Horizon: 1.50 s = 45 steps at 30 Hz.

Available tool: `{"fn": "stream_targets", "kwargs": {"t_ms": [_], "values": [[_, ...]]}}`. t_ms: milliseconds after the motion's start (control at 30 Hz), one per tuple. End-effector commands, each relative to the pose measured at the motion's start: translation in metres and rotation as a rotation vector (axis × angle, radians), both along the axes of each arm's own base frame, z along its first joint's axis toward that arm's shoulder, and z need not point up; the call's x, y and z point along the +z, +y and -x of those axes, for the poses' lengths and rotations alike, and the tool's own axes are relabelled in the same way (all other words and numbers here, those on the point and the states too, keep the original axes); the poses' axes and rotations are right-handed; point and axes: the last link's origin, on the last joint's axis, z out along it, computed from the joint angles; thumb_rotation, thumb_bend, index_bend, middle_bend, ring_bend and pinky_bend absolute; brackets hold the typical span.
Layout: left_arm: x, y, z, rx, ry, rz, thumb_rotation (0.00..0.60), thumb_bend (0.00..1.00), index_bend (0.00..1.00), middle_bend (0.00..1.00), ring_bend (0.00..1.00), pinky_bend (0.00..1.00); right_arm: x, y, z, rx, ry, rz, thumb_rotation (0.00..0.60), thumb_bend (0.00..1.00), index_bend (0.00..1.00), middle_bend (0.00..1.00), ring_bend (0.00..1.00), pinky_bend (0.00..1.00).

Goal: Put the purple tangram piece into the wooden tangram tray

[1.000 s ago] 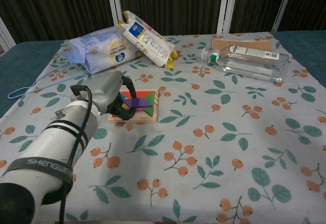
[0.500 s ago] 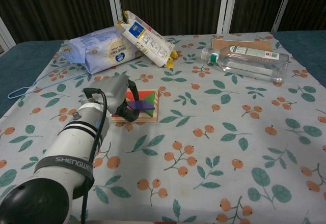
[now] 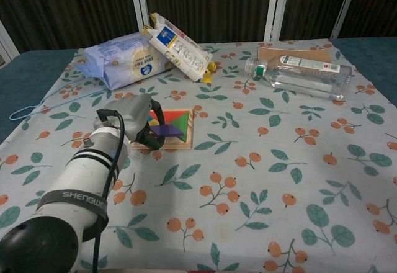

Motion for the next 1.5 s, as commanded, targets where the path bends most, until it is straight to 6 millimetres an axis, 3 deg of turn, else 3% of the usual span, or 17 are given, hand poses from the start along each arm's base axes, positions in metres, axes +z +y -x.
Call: {"fn": "stream_targets", "kwargs": {"t_ms": [33, 333, 467, 667, 1033, 1500], "values": [[0.000, 0.000, 0.003, 0.003, 0.003, 0.004, 0.600, 0.37, 0.61, 1.00, 1.00, 1.00, 0.000, 0.000, 0.000, 0.000, 0.001, 0.000, 0.600, 0.16, 0.00, 0.00, 0.00, 0.00], [0.000, 0.001, 0.005, 0.001, 0.005, 0.007, 0.600, 0.37, 0.54, 1.00, 1.00, 1.00, -0.001, 0.000, 0.000, 0.001, 0.005, -0.001, 0.600, 0.16, 0.00, 0.00, 0.00, 0.00], [0.002, 0.002, 0.009, 0.009, 0.021, 0.024, 0.600, 0.39, 0.41, 1.00, 1.00, 1.00, -0.001, 0.000, 0.000, 0.000, 0.005, 0.002, 0.600, 0.16, 0.00, 0.00, 0.00, 0.00], [0.005, 0.003, 0.010, 0.011, 0.016, 0.028, 0.600, 0.39, 0.31, 1.00, 1.00, 1.00, -0.001, 0.000, 0.000, -0.001, 0.007, 0.002, 0.600, 0.16, 0.00, 0.00, 0.00, 0.00], [0.013, -0.001, 0.010, -0.006, 0.010, 0.022, 0.600, 0.39, 0.30, 1.00, 1.00, 1.00, -0.001, 0.000, 0.000, -0.001, 0.008, 0.002, 0.600, 0.16, 0.00, 0.00, 0.00, 0.00], [0.026, -0.017, 0.035, -0.023, 0.053, 0.030, 0.600, 0.39, 0.40, 1.00, 1.00, 1.00, -0.005, 0.002, -0.002, 0.009, 0.013, -0.006, 0.600, 0.16, 0.00, 0.00, 0.00, 0.00]]}}
